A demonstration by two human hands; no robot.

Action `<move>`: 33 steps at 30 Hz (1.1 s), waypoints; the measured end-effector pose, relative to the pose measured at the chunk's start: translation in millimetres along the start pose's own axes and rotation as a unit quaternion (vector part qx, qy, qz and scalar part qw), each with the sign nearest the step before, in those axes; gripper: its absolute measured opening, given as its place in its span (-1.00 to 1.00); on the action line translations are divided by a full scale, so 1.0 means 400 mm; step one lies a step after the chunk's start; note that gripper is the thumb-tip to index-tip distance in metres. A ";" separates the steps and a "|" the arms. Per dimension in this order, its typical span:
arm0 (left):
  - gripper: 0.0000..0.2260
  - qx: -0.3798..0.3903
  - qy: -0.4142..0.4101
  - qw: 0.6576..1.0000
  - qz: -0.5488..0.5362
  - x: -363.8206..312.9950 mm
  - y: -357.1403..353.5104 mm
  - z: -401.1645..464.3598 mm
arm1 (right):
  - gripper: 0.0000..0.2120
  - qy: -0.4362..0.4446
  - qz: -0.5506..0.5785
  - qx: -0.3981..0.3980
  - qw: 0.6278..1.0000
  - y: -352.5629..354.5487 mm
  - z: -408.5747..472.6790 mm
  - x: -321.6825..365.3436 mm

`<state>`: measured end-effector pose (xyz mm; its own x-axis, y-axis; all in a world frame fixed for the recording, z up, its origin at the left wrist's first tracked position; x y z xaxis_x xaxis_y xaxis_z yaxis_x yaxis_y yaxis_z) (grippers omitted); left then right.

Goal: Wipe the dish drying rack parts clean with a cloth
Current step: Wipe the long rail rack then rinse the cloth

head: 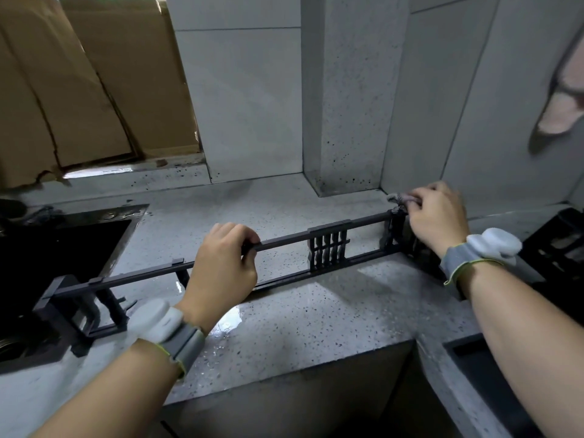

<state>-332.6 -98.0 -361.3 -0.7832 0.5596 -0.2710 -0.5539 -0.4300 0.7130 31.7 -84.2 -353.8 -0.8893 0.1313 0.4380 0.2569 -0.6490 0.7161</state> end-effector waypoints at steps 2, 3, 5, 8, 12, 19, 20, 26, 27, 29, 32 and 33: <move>-0.85 0.001 -0.003 1.000 0.006 0.003 -0.002 0.002 | -0.78 0.039 -0.018 0.037 0.998 -0.004 -0.002 0.026; -0.84 0.002 -0.008 1.000 0.008 0.004 -0.003 0.002 | -0.78 0.064 -0.014 0.047 0.997 -0.001 -0.005 0.041; -0.84 0.003 -0.015 1.000 0.014 0.006 -0.004 0.003 | -0.81 0.122 0.024 0.048 0.991 0.004 -0.024 0.083; -0.83 0.004 -0.012 1.000 0.022 0.013 -0.008 0.010 | -0.83 0.189 0.114 0.043 0.975 -0.015 -0.088 0.168; -0.83 0.015 -0.031 0.999 0.037 0.018 -0.016 0.022 | -0.80 0.219 0.095 0.065 0.969 -0.056 -0.098 0.201; -0.76 0.040 -0.080 0.993 0.081 0.039 -0.024 0.040 | -0.86 0.249 -0.011 0.150 0.957 -0.072 -0.053 0.232; -0.74 0.045 -0.083 0.992 0.084 0.043 -0.023 0.043 | -0.87 0.256 -0.015 0.154 0.954 -0.070 -0.052 0.233; -0.64 0.062 -0.087 0.989 0.105 0.059 -0.037 0.052 | -0.87 0.283 -0.001 0.161 0.945 -0.077 -0.066 0.228; -0.64 0.062 -0.092 0.988 0.104 0.055 -0.033 0.058 | -0.85 0.281 -0.005 0.154 0.947 -0.072 -0.061 0.228; -0.63 0.053 -0.096 0.989 0.102 0.045 -0.022 0.071 | -0.80 0.277 -0.025 0.156 0.948 -0.064 -0.045 0.228; -0.69 0.050 -0.090 0.991 0.090 0.035 -0.007 0.106 | -0.77 0.267 -0.070 0.184 0.943 -0.050 -0.012 0.235; -0.72 0.062 -0.073 0.992 0.080 0.040 -0.009 0.117 | -0.77 0.250 -0.078 0.210 0.942 -0.051 -0.004 0.236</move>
<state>-329.7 -54.4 -337.9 -0.8040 0.5918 -0.0574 -0.3793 -0.4362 0.8160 -58.2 -59.6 -328.0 -0.9687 -0.2372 0.0736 0.1417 -0.2844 0.9482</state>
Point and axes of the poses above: each hand's wrist, its own z-axis towards the middle knuckle, its own y-axis out of the back of the hand, x = y × z, the point moved 5 cm from there along z, towards the middle knuckle, and after that the axes turned 5 degrees about z, right-handed, at the moved point
